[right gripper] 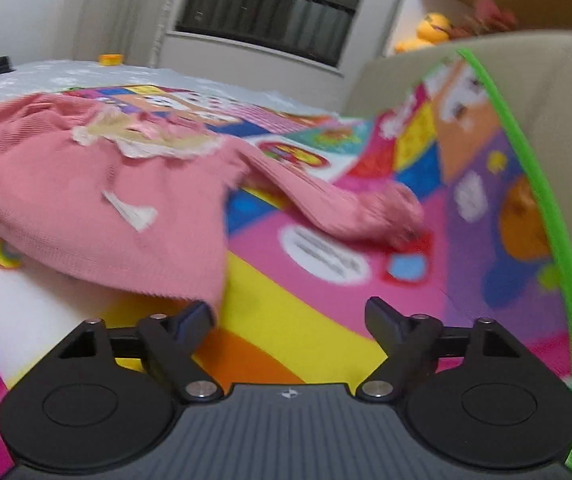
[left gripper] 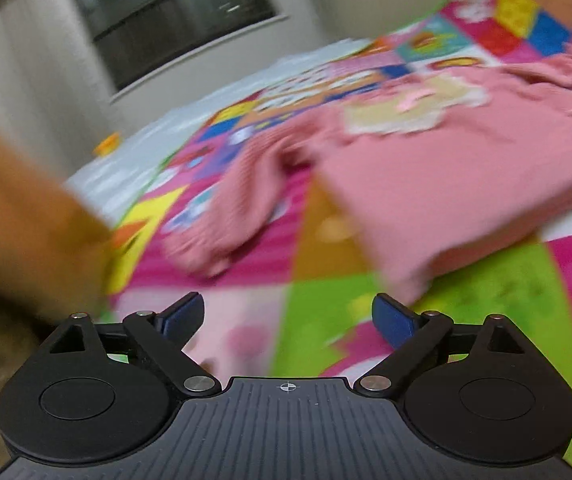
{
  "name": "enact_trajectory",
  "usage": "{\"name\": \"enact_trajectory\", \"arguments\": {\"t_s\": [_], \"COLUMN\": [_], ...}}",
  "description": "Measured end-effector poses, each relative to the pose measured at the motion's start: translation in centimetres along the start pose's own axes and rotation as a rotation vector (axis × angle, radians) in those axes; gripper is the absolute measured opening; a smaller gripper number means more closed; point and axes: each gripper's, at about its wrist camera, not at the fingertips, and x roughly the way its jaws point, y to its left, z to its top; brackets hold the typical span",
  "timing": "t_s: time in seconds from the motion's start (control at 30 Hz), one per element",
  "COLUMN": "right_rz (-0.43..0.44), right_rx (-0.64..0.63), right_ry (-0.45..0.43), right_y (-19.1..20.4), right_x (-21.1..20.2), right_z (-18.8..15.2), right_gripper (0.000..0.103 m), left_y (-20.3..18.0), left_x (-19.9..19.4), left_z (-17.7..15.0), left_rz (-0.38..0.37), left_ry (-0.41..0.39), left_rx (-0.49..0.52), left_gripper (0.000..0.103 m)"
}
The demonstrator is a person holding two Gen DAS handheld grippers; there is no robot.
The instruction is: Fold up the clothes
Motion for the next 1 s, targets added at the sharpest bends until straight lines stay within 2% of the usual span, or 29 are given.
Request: {"name": "enact_trajectory", "arguments": {"t_s": [0.1, 0.17, 0.33, 0.4, 0.53, 0.67, 0.8, 0.87, 0.9, 1.0], "right_rz": [-0.04, -0.008, 0.103, 0.137, 0.166, 0.188, 0.191, 0.182, 0.182, 0.172], "right_rx": [0.039, 0.079, 0.127, 0.138, 0.042, -0.005, 0.028, 0.027, 0.025, 0.038], "right_ry": [0.0, -0.024, -0.119, -0.14, -0.158, -0.14, -0.092, -0.089, -0.093, -0.1], "right_y": [-1.2, -1.7, -0.9, 0.0, 2.9, 4.4, 4.9, 5.0, 4.8, 3.8], "right_x": [-0.8, -1.4, -2.3, -2.0, -1.4, -0.5, 0.8, 0.7, 0.4, -0.3], "right_z": [-0.4, -0.2, 1.9, 2.9, 3.7, 3.1, 2.3, 2.0, 1.8, 1.6], "right_gripper": [0.085, 0.088, 0.089, 0.089, 0.089, 0.092, 0.092, 0.092, 0.092, 0.098], "left_y": [1.9, 3.2, 2.1, 0.2, -4.4, -5.3, -5.5, -5.0, -4.6, -2.2], "left_x": [-0.8, -1.4, -2.1, -1.6, -0.4, 1.1, 2.2, 1.0, 0.0, -3.8], "left_z": [-0.5, -0.8, 0.8, 1.8, 1.9, 0.9, 1.0, 1.6, 2.1, 3.0], "left_rz": [0.0, -0.001, -0.234, -0.276, -0.139, -0.014, 0.142, 0.202, 0.209, 0.16], "left_ry": [0.005, 0.009, -0.08, -0.101, -0.048, -0.015, -0.077, -0.153, -0.189, -0.276], "left_rx": [-0.077, -0.127, -0.207, -0.148, 0.12, 0.237, 0.276, 0.261, 0.229, 0.08], "left_gripper": [0.095, 0.095, 0.096, 0.096, 0.096, 0.096, 0.095, 0.094, 0.094, 0.095]}}
